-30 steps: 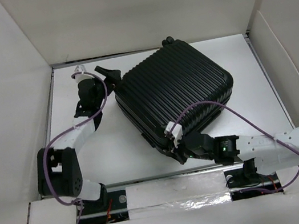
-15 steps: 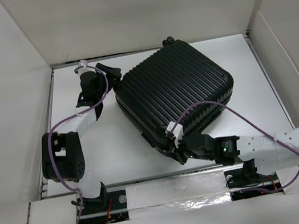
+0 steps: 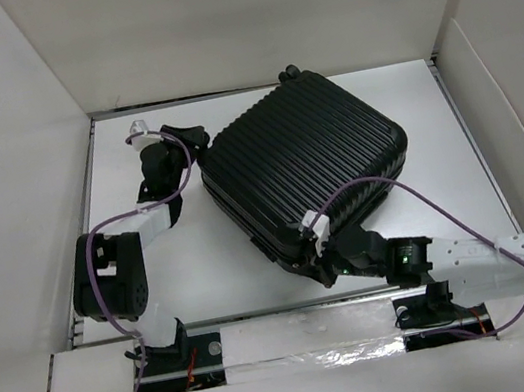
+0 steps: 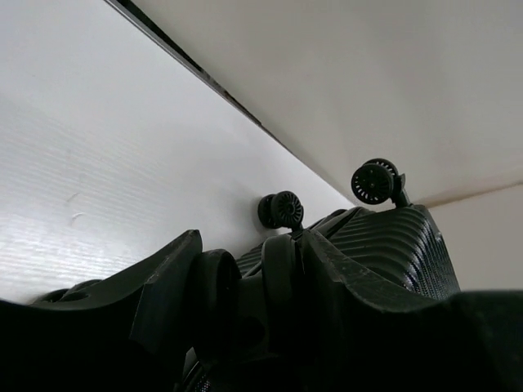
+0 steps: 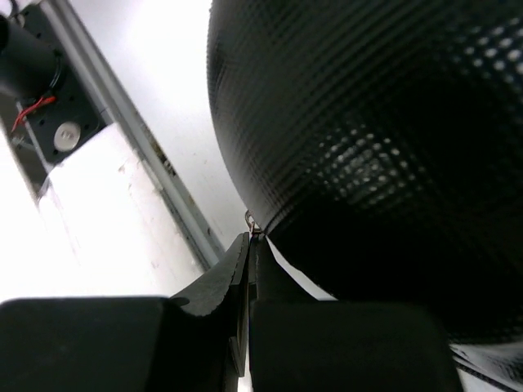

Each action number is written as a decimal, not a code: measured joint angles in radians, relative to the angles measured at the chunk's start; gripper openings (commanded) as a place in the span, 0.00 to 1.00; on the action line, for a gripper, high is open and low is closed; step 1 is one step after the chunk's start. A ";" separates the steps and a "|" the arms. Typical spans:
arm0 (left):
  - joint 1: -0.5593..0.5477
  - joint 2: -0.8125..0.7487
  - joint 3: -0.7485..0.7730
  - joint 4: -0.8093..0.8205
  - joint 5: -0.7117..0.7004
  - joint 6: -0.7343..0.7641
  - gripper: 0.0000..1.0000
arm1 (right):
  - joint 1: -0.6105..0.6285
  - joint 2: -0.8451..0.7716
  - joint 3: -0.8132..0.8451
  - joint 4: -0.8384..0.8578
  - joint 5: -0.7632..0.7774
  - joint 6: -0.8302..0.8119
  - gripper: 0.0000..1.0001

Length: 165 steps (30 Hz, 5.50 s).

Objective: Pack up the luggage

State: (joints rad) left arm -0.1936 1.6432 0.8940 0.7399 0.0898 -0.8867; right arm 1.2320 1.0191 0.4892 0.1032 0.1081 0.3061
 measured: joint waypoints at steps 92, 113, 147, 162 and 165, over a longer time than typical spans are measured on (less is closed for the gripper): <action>-0.684 -0.822 -0.452 -0.542 -0.207 0.381 0.75 | -0.917 -0.031 0.020 -0.119 -0.711 -0.206 0.00; -0.771 -0.646 -0.362 -0.406 -0.150 0.523 0.78 | -0.919 -0.031 0.020 -0.119 -0.718 -0.213 0.00; -0.616 -0.436 -0.266 -0.251 0.238 0.218 0.00 | -0.255 0.103 -0.046 0.258 -0.043 0.051 0.00; -0.471 -0.644 -0.418 -0.233 0.223 0.102 0.00 | -0.238 0.546 -0.086 1.052 -0.090 0.251 0.35; -0.457 -0.646 -0.432 -0.229 0.233 0.096 0.00 | -0.248 0.580 -0.095 1.138 -0.152 0.306 0.53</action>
State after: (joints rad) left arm -0.6502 0.9970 0.4622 0.5106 0.3225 -0.7906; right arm 0.9840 1.5993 0.3939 1.2411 -0.0441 0.6125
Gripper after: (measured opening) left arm 0.425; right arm 0.431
